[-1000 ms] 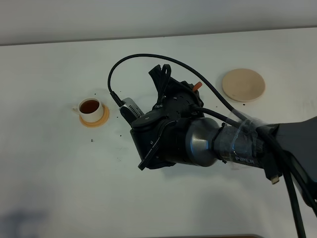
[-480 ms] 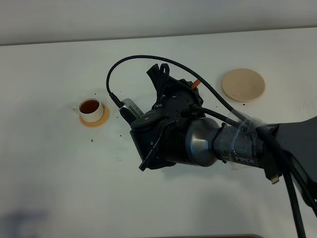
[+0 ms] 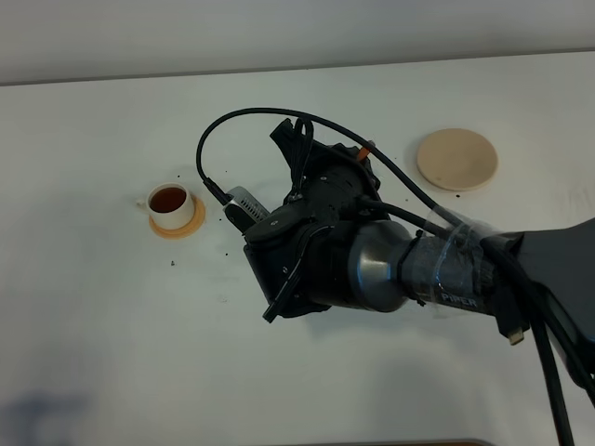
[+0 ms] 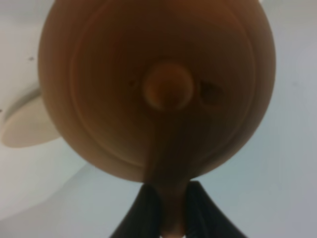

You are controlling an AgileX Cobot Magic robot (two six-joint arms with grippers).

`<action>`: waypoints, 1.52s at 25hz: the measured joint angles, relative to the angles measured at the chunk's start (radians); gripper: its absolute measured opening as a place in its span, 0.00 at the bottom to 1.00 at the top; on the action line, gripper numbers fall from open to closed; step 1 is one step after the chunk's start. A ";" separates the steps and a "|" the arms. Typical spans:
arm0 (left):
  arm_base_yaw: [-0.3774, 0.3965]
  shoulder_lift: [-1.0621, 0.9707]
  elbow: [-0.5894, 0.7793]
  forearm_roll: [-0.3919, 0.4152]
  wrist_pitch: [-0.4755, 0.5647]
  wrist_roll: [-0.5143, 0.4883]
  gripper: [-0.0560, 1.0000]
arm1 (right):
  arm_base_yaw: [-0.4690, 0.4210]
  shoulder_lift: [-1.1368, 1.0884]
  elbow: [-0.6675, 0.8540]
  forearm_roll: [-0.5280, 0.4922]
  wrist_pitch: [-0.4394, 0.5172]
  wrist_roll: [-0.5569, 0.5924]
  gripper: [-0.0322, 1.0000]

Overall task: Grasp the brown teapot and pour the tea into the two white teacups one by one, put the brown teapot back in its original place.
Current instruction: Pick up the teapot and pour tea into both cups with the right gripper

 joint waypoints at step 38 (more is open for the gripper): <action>0.000 0.000 0.000 0.000 0.000 0.000 0.58 | 0.003 0.000 0.000 -0.044 -0.017 -0.056 0.12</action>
